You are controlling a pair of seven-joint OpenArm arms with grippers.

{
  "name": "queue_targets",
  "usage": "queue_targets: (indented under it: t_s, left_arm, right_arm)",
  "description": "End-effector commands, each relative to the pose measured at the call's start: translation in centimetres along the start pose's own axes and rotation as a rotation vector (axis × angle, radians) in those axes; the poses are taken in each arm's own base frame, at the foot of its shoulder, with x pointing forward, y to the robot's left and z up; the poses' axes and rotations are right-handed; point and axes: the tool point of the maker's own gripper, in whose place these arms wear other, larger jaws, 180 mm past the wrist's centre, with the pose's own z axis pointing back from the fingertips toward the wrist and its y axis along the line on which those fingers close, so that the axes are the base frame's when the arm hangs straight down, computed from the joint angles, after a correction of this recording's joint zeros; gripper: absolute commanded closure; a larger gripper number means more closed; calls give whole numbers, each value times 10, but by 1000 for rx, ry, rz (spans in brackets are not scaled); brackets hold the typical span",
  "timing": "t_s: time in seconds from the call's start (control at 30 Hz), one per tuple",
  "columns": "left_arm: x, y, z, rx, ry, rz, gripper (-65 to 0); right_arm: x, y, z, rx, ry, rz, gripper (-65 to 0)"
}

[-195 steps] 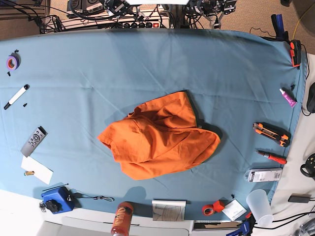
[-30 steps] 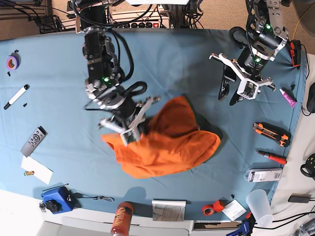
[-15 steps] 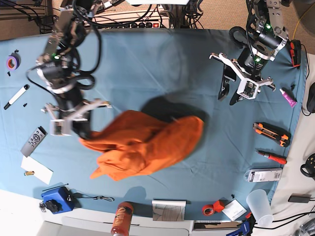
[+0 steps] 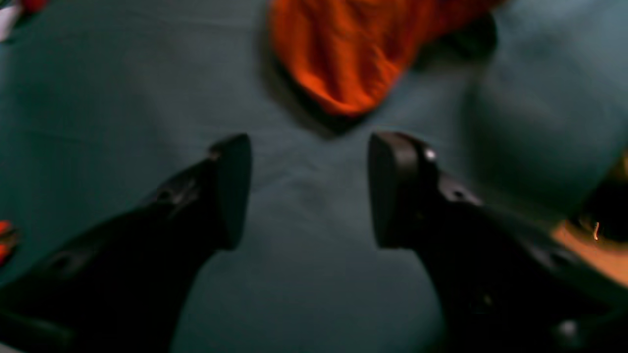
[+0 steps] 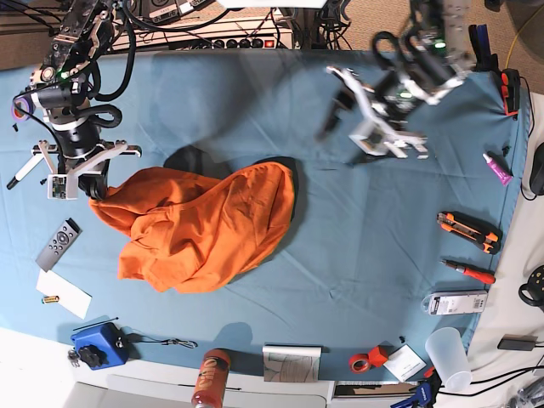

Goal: Layout the t-shirt on the table in an organized manner, then fold the t-shirt properly
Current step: 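Grasp another edge of the orange shirt with the left gripper, then pull the shirt edge with the left gripper away from the right gripper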

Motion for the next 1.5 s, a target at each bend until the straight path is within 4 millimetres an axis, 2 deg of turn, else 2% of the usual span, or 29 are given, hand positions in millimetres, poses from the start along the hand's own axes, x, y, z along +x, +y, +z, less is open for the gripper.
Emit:
queue_targets:
  t_s: [0.0, 0.17, 0.3, 0.4, 0.53, 0.7, 0.8, 0.9, 1.07, 1.13, 1.23, 1.27, 1.4, 1.47]
  left_arm:
    - [15, -5, -5, -11, -51, -24, -390]
    - [26, -30, -41, -58, -61, -243, -389]
    - [3, -46, -73, -118, 32, -403, -389]
    - [-14, -43, -95, -90, 91, -458, -389]
    - [-17, -36, -114, -47, 107, -505, -389]
    - [0, -31, -122, -20, 70, -532, -383]
    - [5, -25, -127, -12, 67, -539, -326]
    - [2, -19, -133, -15, 81, -533, -288]
    - [-15, -8, -143, -15, 138, -541, -284]
    - [-20, -6, -144, -12, 151, -539, -231]
    - [-18, -4, -144, 3, 142, -514, -33]
    - [-16, -3, -144, 15, 131, -484, 0]
    - [-1, 8, -142, 89, 95, -411, 0]
    - [12, 16, -137, 146, 79, -392, 0]
  right_arm:
    - [15, -3, 3, -8, -53, 18, 0]
    - [11, -8, 3, -41, -36, 44, 0]
    - [7, -11, 4, -53, -22, 54, 0]
    - [4, -10, 4, -52, -10, 56, 0]
    - [2, -13, 5, -65, -4, 66, 0]
    - [-2, -14, 5, -71, 9, 72, 0]
    - [-3, -14, 5, -71, 15, 71, 0]
    - [-5, -14, 6, -71, 26, 72, 0]
    - [-6, -14, 6, -71, 29, 71, 0]
    - [-6, -14, 6, -70, 29, 71, 0]
    - [-5, -14, 6, -71, 28, 71, 0]
    - [-5, -14, 6, -71, 27, 71, 0]
    - [-2, -14, 6, -70, 7, 72, 0]
    - [0, -14, 6, -70, -1, 73, 0]
